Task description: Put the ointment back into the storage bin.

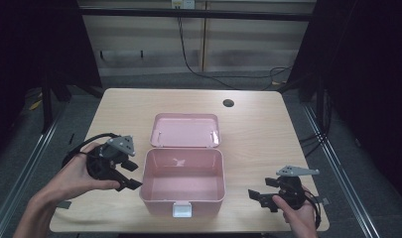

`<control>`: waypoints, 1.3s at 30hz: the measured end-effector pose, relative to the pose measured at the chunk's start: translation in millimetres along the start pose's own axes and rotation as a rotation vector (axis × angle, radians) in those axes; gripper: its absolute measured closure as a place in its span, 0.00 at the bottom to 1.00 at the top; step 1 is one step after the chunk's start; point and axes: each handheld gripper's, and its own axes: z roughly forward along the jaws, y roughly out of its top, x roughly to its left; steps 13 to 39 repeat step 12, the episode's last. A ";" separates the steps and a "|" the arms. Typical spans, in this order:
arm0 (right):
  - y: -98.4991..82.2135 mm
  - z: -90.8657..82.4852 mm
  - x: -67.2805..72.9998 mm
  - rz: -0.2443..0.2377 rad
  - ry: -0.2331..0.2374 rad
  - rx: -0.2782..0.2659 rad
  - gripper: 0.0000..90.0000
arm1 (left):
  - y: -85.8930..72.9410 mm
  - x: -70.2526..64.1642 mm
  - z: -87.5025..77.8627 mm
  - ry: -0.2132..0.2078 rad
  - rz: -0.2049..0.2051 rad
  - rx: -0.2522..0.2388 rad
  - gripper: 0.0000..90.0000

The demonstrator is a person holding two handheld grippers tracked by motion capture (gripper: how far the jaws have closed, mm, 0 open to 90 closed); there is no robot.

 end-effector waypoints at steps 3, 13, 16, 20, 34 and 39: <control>0.2 0.3 -0.2 0.001 -0.001 0.001 0.17 | -12.1 4.4 3.0 -0.007 -0.035 -0.032 0.47; 0.0 1.3 -0.8 0.001 -0.004 0.003 0.17 | -40.6 12.5 13.4 -0.005 -0.108 -0.040 0.44; 0.0 1.3 -0.8 0.001 -0.004 0.003 0.17 | -40.6 12.5 13.4 -0.005 -0.108 -0.040 0.44; 0.0 1.3 -0.8 0.001 -0.004 0.003 0.17 | -40.6 12.5 13.4 -0.005 -0.108 -0.040 0.44; 0.0 1.3 -0.8 0.001 -0.004 0.003 0.17 | -40.6 12.5 13.4 -0.005 -0.108 -0.040 0.44; 0.0 1.3 -0.8 0.001 -0.004 0.003 0.17 | -40.6 12.5 13.4 -0.005 -0.108 -0.040 0.44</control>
